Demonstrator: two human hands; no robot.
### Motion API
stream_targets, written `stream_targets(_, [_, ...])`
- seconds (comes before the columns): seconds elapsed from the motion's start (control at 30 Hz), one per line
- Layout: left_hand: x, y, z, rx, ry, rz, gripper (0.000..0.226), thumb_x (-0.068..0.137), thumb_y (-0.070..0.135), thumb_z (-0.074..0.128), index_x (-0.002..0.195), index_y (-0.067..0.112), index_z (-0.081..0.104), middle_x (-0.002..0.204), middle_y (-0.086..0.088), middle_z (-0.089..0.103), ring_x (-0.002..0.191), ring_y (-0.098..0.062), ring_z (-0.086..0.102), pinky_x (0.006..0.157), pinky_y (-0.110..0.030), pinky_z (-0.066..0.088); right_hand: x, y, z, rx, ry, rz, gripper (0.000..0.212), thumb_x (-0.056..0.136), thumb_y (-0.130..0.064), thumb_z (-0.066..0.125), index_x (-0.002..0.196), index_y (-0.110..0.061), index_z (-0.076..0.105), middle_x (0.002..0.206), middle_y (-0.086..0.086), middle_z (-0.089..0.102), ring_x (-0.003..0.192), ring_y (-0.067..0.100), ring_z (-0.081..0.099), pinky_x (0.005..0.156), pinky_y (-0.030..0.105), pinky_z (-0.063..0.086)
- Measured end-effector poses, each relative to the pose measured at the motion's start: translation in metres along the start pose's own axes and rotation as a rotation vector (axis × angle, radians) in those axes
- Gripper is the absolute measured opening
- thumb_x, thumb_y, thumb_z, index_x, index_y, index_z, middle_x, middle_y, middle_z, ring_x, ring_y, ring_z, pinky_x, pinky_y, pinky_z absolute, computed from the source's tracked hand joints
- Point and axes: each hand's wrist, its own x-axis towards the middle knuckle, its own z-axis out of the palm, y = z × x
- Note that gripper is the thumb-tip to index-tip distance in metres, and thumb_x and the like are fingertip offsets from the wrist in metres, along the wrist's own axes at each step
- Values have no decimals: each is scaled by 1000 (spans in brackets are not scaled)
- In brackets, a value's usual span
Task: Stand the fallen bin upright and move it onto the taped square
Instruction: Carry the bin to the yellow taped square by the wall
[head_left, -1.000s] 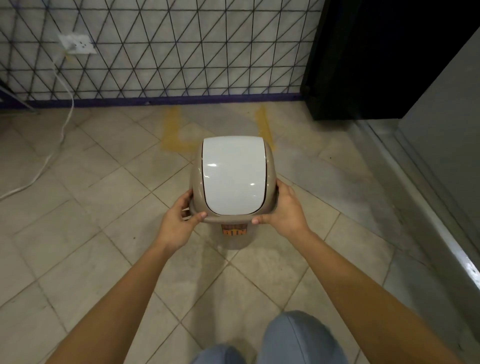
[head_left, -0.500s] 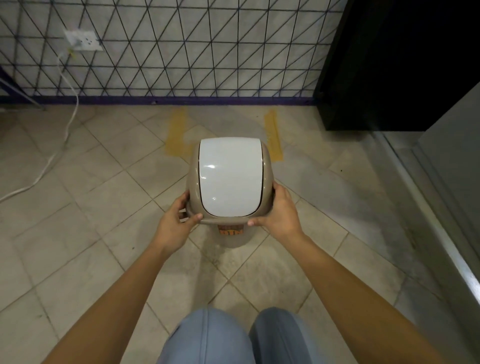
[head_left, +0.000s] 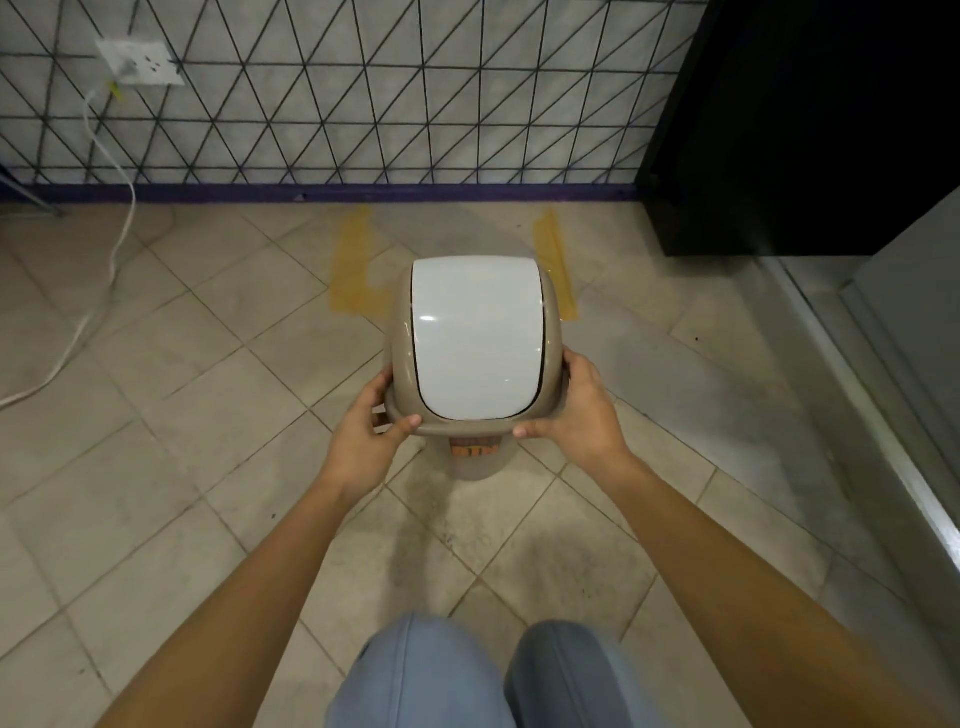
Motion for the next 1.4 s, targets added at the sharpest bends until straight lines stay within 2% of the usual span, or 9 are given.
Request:
stream_targets(0.1, [1,2,0,20,0,11,69,84,14,65,143,27,30,131,13,40,106,-12,50,77,-12,44,4,-1,-2,4,-19,-14,114,42,-17,91,139,-17,31,136,3,43,128,19,39,105,38,37])
stream_targets(0.2, [8,4,-5,59,34,47,70,82,15,68,142,23,32,135,4,32,113,-12,45,95,-24,41,11,-4,0,-2,-32,-29,113,43,-17,91,139,-16,31,136,3,43,128,19,40,105,38,37])
stream_targets(0.3, [23,4,-6,104,76,131,76,78,13,71,142,24,31,131,9,31,120,-10,41,105,-28,33,25,-7,4,8,-45,-49,115,46,-16,90,142,-18,27,137,2,42,129,18,38,107,40,36])
stream_targets(0.47, [36,4,-1,136,107,234,88,71,18,77,142,32,26,133,14,33,124,-7,40,104,-24,31,32,-1,5,53,-8,-104,123,48,-21,90,145,-26,14,145,-2,29,135,15,29,110,30,27])
stream_targets(0.63, [38,6,2,180,101,274,102,64,36,80,146,30,19,139,18,31,133,-11,34,106,-31,32,34,-4,6,45,3,-158,120,52,-18,89,145,-23,14,145,1,28,135,17,31,112,41,32])
stream_targets(0.77, [48,13,1,182,85,288,105,65,28,82,147,29,15,143,8,32,131,-11,35,105,-31,34,42,-7,9,34,1,-173,119,55,-16,87,146,-23,11,145,0,26,135,16,29,112,34,28])
stream_targets(1.1, [74,20,1,195,78,295,105,70,22,79,147,30,9,141,5,30,125,-4,29,103,-27,30,69,-16,12,9,8,-183,119,59,-13,85,147,-21,6,143,2,26,134,16,28,108,29,25])
stream_targets(1.27, [91,23,2,177,81,281,105,71,19,79,147,31,8,145,5,27,127,-2,27,105,-26,28,85,-19,12,22,-4,-177,117,61,-12,84,147,-23,6,145,0,23,135,14,26,107,25,23])
stream_targets(1.4, [102,25,4,167,85,275,104,72,18,77,147,33,7,138,16,24,126,1,24,100,-18,26,99,-22,13,13,8,-183,116,60,-12,84,147,-24,7,147,-1,23,136,15,25,111,31,23])
